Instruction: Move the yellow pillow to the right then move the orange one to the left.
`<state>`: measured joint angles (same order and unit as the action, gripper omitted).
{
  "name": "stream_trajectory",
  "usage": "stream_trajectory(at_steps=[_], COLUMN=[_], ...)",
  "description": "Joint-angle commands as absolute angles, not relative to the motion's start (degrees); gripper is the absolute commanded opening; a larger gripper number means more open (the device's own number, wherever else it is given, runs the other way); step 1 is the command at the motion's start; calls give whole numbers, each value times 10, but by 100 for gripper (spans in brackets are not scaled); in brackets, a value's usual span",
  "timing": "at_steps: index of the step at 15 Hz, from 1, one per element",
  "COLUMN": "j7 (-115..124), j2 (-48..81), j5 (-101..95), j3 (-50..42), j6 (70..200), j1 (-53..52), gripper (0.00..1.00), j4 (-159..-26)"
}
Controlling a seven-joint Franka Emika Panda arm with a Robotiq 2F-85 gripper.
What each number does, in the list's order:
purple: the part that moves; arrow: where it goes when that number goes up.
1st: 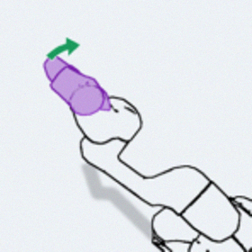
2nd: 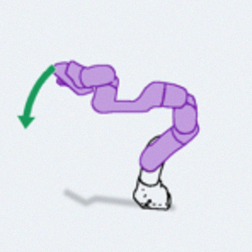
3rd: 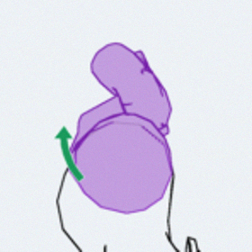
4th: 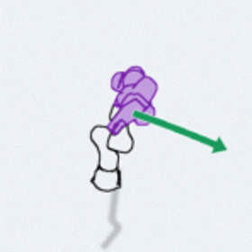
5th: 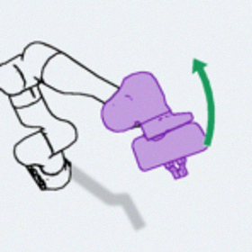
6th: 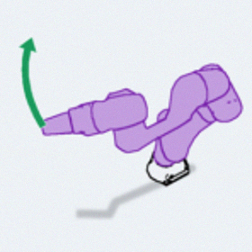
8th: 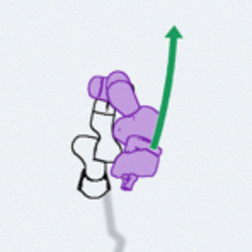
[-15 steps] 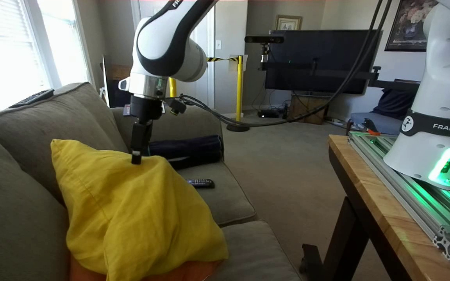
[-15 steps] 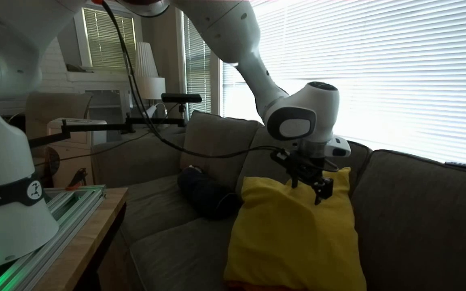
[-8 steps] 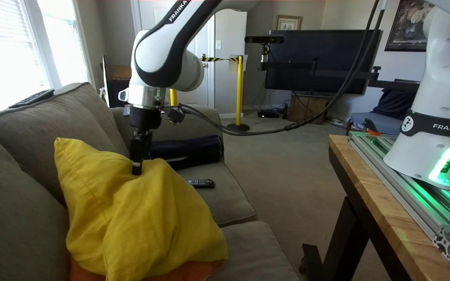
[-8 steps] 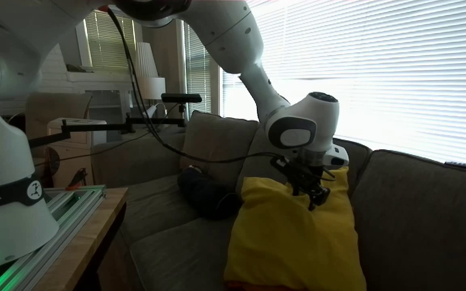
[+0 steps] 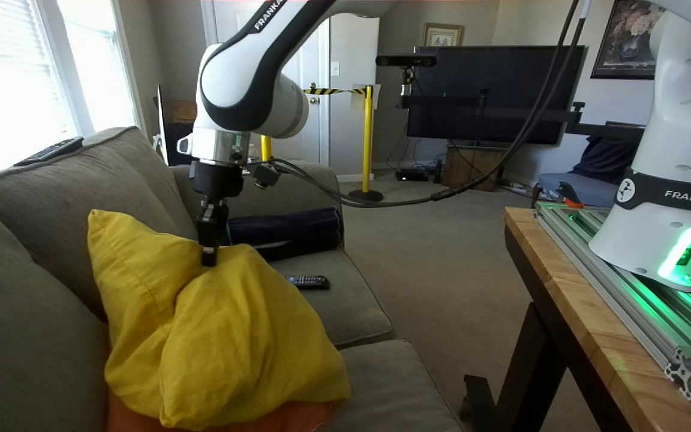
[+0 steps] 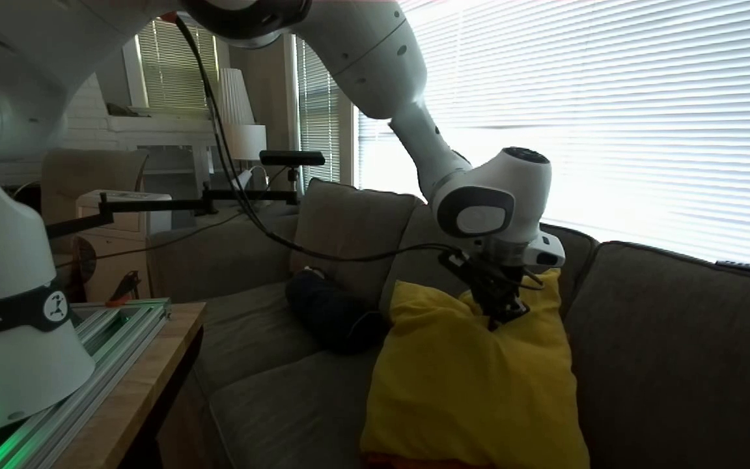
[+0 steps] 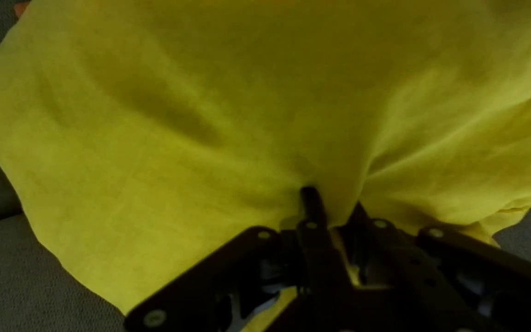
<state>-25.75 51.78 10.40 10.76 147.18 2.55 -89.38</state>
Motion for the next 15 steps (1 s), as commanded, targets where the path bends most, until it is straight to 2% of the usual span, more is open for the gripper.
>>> stream_trajectory(at_steps=[1, 6, 15], j7=[-237, -238, -167], j2=[531, 474, 295], j5=[86, 76, 5], j3=[114, 107, 16], j6=[1450, 1451, 1473], j1=[30, 28, 21], gripper=[0, 1, 1], j4=[-870, -901, -1016])
